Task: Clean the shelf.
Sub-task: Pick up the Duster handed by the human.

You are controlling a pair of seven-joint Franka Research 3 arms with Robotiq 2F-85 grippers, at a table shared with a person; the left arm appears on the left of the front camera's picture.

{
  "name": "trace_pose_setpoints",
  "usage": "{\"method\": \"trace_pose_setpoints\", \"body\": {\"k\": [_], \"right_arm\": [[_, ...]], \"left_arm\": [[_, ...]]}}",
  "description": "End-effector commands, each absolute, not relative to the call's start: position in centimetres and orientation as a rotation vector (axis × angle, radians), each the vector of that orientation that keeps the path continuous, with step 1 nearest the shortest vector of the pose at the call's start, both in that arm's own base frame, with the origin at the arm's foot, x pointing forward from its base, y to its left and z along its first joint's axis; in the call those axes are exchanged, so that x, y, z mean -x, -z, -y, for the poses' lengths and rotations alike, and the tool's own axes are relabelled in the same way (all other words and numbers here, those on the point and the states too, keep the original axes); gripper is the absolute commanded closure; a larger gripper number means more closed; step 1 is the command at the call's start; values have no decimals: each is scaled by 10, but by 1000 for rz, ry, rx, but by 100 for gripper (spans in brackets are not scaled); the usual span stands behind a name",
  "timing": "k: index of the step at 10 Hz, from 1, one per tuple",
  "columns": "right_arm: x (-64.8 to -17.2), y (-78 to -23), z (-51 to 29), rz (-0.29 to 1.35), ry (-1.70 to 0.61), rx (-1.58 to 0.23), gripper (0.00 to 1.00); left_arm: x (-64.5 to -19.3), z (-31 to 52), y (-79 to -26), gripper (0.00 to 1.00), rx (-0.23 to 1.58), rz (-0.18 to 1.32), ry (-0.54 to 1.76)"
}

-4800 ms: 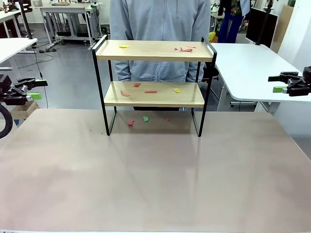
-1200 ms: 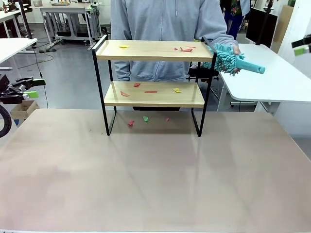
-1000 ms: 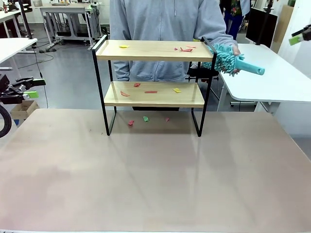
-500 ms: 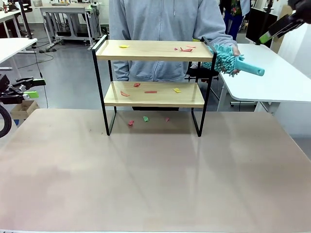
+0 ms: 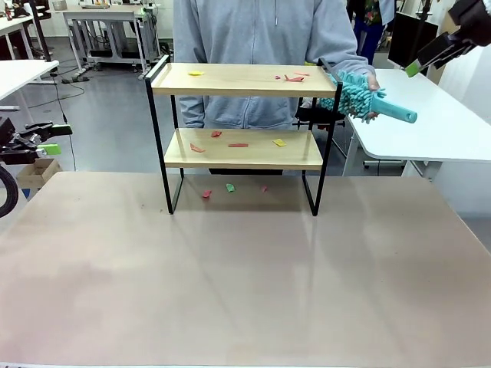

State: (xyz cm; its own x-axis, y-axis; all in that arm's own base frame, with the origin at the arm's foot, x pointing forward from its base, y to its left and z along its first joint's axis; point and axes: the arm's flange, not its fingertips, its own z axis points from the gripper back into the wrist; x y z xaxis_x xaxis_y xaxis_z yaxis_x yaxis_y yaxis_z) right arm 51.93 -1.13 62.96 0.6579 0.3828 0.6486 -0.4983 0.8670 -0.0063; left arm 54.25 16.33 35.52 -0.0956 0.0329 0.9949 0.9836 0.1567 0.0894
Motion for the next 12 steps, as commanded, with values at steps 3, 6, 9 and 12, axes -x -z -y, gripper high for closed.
{"method": "trace_pose_setpoints", "body": {"k": [3,6,9,12], "right_arm": [[-517,-628,-9,659,-462,-116,0],[-512,-612,-34,650,-374,-55,0],[-501,-585,-51,613,-343,-20,0],[-496,-562,-53,572,-329,14,0]], "left_arm": [[-540,-164,-357,0,1064,1383,1151],[-540,-164,-357,0,1064,1383,1151],[-540,-164,-357,0,1064,1383,1151],[-540,-164,-357,0,1064,1383,1151]]}}
